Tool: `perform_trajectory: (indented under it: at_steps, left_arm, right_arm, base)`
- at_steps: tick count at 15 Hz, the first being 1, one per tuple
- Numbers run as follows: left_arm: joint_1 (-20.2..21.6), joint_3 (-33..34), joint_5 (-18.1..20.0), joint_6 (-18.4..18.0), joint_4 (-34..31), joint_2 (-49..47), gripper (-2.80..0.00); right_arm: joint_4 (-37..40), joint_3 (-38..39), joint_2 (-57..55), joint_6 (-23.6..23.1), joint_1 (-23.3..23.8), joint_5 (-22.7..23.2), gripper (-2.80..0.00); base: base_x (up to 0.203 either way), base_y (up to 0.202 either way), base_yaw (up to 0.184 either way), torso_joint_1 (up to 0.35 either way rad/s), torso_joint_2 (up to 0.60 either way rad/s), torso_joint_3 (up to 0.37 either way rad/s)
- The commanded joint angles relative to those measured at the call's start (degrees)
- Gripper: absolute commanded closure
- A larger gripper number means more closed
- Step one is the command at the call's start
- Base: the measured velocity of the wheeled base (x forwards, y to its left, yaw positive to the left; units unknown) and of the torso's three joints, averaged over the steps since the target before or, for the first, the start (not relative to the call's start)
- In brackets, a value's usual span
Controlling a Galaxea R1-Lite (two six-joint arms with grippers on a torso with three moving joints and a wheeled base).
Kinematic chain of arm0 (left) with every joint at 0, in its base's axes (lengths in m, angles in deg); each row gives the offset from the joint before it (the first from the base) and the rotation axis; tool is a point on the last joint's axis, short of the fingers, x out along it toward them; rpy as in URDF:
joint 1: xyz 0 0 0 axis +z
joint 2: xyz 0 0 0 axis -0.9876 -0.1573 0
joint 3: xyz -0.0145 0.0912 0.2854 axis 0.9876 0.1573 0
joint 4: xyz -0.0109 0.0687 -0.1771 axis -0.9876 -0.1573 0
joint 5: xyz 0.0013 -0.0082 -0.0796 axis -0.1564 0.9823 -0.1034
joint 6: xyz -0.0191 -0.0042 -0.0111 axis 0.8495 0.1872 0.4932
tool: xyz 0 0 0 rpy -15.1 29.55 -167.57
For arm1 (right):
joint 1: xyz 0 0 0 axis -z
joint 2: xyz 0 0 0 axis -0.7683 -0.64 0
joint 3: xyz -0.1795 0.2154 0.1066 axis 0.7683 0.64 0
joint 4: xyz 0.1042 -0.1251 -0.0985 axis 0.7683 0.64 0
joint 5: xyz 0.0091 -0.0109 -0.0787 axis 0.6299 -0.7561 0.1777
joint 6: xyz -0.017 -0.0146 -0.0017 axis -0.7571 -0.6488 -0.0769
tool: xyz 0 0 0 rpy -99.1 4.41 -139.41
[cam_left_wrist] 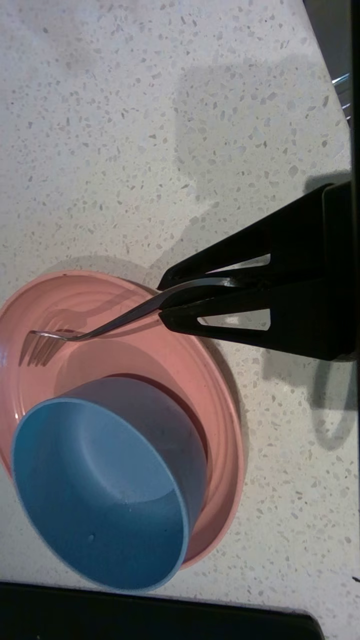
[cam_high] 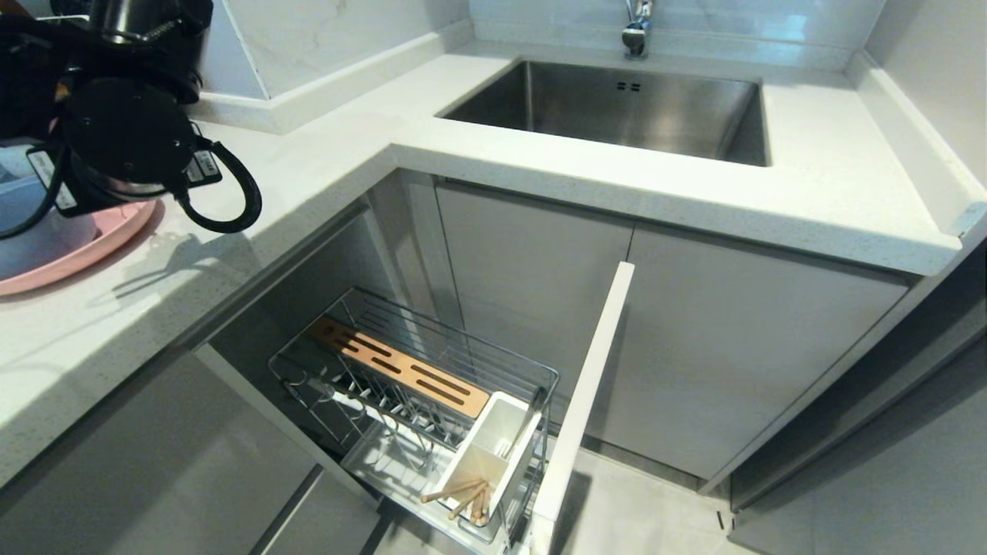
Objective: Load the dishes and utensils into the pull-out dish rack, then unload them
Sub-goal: Take the fork out of the cupboard
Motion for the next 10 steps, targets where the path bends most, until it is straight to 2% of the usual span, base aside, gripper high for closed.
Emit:
perform_trajectory:
  at_steps: [1,5,6,10]
  left_arm:
    - [-0.01,0.09,-0.40,0.17,-0.19,-0.86,0.00]
    - [-0.01,0.01,-0.33,0.12,-0.28,-0.66,0.00]
    - [-0.01,-0.11,-0.32,0.17,-0.19,-0.51,-2.80]
    - [-0.01,-0.26,-0.32,0.17,-0.10,-0.36,-2.80]
  right_arm:
    - [-0.01,0.00,-0.02,-0.03,-0.02,-0.02,0.00]
    - [-0.01,0.00,-0.02,-0.03,-0.02,0.00,0.00]
    - [-0.01,0.00,-0.02,-0.03,-0.02,0.00,0.00]
    - [-0.01,0.00,-0.02,-0.03,-0.02,0.00,0.00]
  base:
    - [0.000,0.000,0.000,0.000,0.00,0.000]
    - [0.000,0.000,0.000,0.000,0.00,0.000]
    - [0.000,0.000,0.000,0.000,0.00,0.000]
    - [0.000,0.000,0.000,0.000,0.00,0.000]
